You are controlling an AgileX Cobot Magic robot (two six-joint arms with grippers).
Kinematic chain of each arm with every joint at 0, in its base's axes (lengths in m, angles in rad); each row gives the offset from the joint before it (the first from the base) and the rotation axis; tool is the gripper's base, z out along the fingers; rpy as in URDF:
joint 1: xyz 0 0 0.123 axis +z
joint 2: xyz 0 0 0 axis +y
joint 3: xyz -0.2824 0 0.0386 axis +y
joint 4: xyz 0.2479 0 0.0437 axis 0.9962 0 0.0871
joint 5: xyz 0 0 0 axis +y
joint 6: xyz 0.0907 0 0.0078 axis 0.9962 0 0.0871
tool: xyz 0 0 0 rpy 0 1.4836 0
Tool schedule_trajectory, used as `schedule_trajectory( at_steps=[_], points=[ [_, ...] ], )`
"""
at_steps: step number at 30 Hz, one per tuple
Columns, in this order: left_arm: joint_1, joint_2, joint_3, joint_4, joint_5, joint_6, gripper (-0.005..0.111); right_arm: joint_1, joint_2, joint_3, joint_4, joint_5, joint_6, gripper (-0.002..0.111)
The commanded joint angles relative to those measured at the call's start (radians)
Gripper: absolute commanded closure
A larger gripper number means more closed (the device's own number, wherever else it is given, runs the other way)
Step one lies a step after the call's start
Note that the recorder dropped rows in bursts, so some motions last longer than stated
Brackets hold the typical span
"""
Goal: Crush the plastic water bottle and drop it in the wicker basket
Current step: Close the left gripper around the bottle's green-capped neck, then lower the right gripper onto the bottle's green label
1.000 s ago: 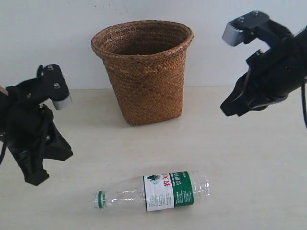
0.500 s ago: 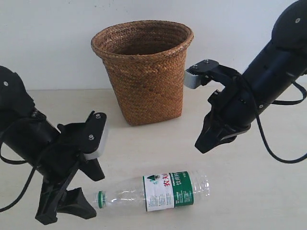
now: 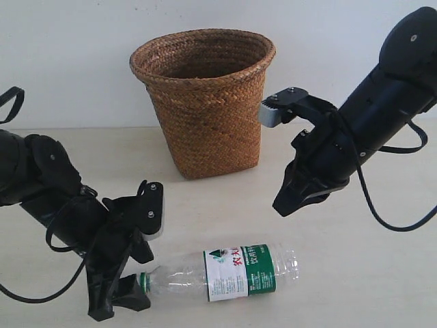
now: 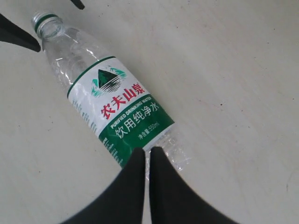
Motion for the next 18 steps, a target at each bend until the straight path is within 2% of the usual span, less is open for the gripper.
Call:
schedule_trajectory(
  at_steps=[1, 9, 12, 18],
  points=[
    [-0.006, 0.023, -0.004, -0.028, -0.042, -0.002, 0.040, 0.002, -0.001, -0.005, 0.008, -0.008, -0.009, 0.108],
    [-0.006, 0.032, -0.004, -0.062, -0.077, 0.017, 0.047, 0.002, -0.001, -0.005, 0.008, -0.010, -0.009, 0.108],
    [-0.006, 0.032, -0.004, -0.062, -0.068, 0.034, 0.059, 0.002, -0.001, -0.005, 0.008, -0.010, -0.009, 0.108],
    [-0.006, 0.032, -0.004, -0.062, -0.028, 0.080, 0.094, 0.002, -0.001, -0.005, 0.044, -0.011, -0.009, 0.108]
  ],
)
